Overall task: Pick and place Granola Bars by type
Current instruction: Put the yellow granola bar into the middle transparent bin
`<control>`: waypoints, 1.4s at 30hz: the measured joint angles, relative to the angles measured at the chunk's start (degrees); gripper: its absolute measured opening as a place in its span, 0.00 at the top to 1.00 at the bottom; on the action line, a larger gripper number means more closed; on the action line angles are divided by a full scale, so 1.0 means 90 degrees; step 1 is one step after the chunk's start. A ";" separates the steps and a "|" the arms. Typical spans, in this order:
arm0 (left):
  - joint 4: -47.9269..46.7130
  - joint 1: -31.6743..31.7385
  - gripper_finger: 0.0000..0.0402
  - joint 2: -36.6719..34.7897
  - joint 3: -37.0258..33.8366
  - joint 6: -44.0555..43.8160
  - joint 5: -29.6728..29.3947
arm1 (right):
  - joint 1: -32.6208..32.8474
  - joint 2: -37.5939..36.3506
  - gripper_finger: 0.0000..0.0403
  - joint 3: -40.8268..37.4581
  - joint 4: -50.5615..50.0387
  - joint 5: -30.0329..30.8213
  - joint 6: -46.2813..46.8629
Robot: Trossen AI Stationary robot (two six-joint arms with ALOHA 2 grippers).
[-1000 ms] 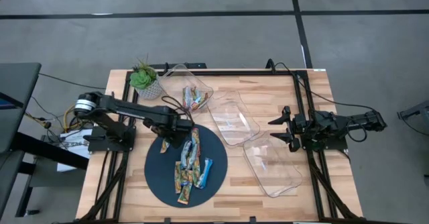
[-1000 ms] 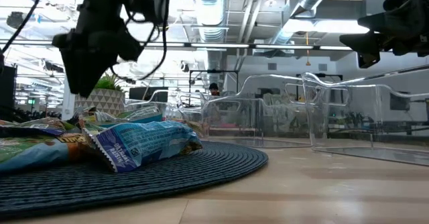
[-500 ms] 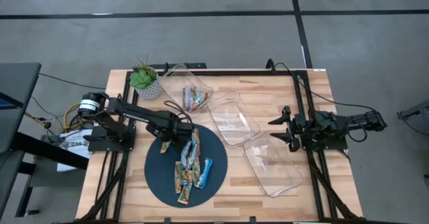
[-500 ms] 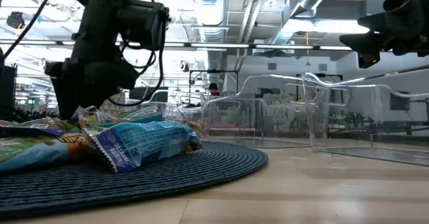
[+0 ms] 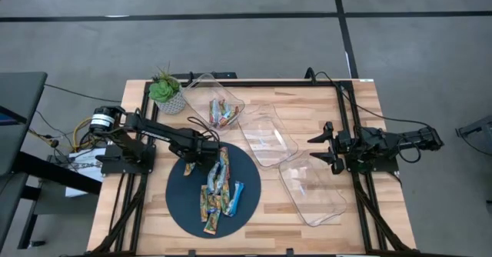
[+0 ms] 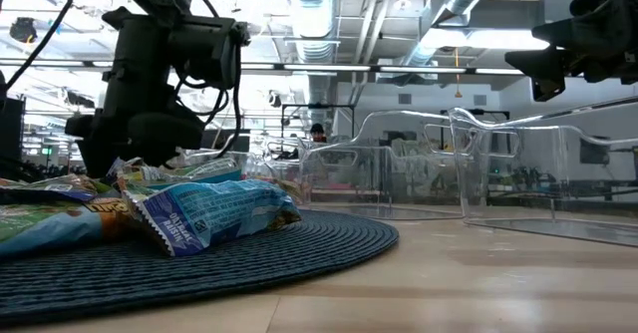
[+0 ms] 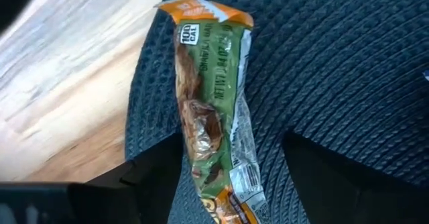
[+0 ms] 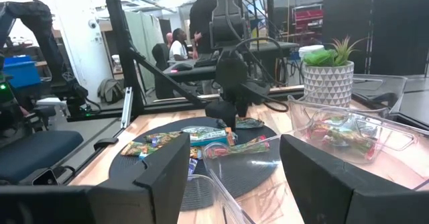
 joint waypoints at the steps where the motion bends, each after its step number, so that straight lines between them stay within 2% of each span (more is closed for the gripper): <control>1: 0.0010 0.0000 0.40 0.0000 0.0000 0.0002 0.0007 | 0.0000 0.0000 0.44 0.0001 0.0000 0.0000 -0.0001; 13: -0.0002 0.0028 0.75 0.0000 -0.0009 0.0039 0.0103 | -0.0002 0.0000 0.44 0.0001 0.0000 0.0000 -0.0001; 21: 0.0012 0.0029 0.90 0.0000 0.0015 0.0209 0.0091 | 0.0000 0.0000 0.44 0.0002 0.0000 0.0000 0.0000; 26: 0.0066 0.0029 0.94 -0.0100 0.0053 0.0214 0.0085 | -0.0002 0.0000 0.44 0.0002 0.0000 0.0000 0.0000; 31: 0.0422 0.0029 0.93 -0.0411 0.0053 0.0486 0.0058 | -0.0001 0.0000 0.44 0.0002 0.0000 0.0000 0.0000; 37: 0.1444 0.0027 0.92 -0.1017 0.0056 0.1120 -0.0126 | -0.0002 0.0000 0.44 0.0002 0.0000 0.0000 -0.0002; 42: 0.2615 0.0093 0.92 -0.1547 0.0061 0.1623 -0.0598 | 0.0000 0.0000 0.44 0.0001 0.0000 0.0000 -0.0001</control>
